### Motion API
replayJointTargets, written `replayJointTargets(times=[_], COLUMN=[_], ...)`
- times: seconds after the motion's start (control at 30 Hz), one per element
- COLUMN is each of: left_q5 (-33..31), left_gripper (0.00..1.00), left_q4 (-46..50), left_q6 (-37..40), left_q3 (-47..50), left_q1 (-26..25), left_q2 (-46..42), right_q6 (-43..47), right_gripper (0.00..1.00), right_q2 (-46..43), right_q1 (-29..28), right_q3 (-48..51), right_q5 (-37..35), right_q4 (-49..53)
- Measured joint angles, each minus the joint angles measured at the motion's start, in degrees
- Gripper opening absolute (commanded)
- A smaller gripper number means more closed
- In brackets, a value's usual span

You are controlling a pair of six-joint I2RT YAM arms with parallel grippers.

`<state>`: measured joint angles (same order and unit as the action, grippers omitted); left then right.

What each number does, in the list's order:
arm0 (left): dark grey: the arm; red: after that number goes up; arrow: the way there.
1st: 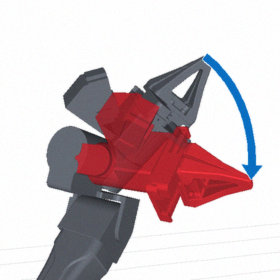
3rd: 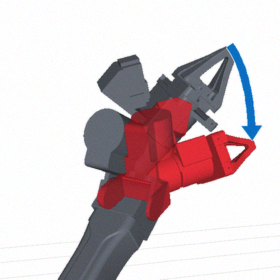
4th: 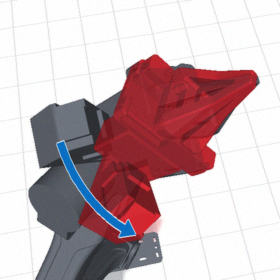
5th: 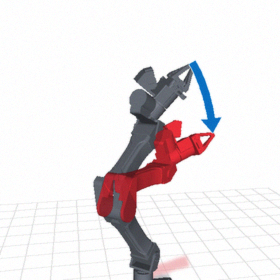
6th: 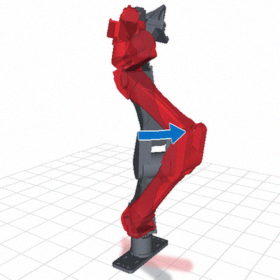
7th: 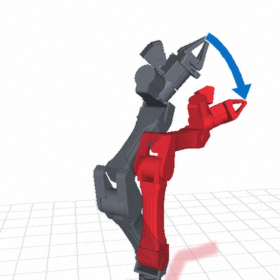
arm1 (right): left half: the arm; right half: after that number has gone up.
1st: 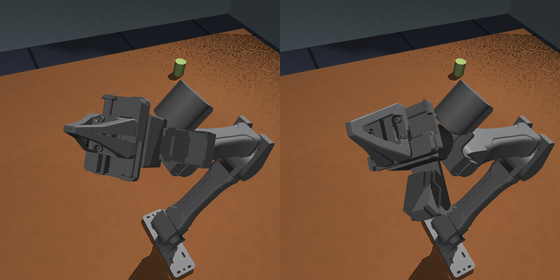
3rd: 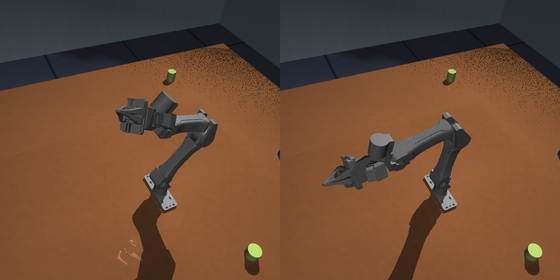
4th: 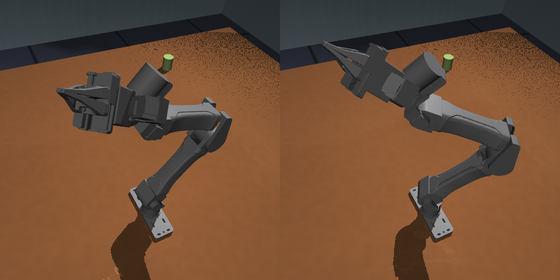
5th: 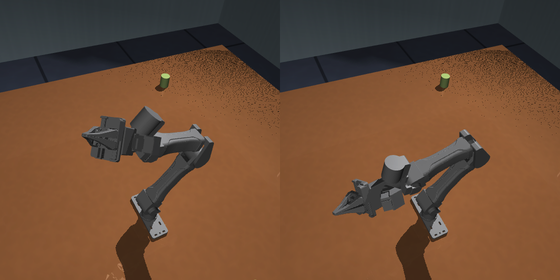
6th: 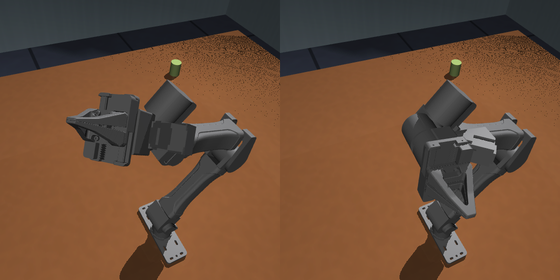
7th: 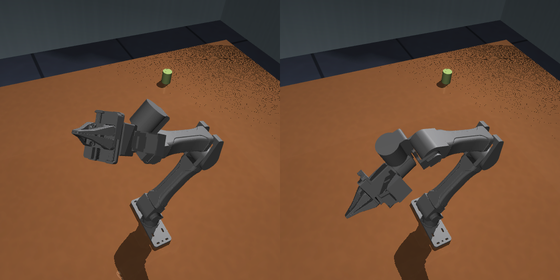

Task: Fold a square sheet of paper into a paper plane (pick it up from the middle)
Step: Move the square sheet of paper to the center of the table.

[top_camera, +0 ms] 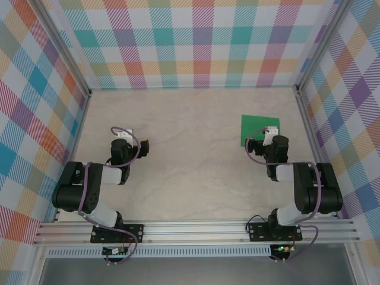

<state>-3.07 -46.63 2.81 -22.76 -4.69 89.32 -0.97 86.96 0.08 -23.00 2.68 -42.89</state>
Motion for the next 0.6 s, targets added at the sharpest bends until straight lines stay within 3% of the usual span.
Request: replayJointTargets(times=[0.6], left_q5=[0.2], left_gripper=[1.00], left_q4=[0.0], left_q6=[-0.1], left_q3=[0.1], left_q1=[0.0], left_q2=[-0.2], right_q6=[0.0], right_gripper=[1.00], right_q2=[0.0], right_q1=[0.0], right_q3=[-0.3], right_q5=[0.2], right_q4=[0.6])
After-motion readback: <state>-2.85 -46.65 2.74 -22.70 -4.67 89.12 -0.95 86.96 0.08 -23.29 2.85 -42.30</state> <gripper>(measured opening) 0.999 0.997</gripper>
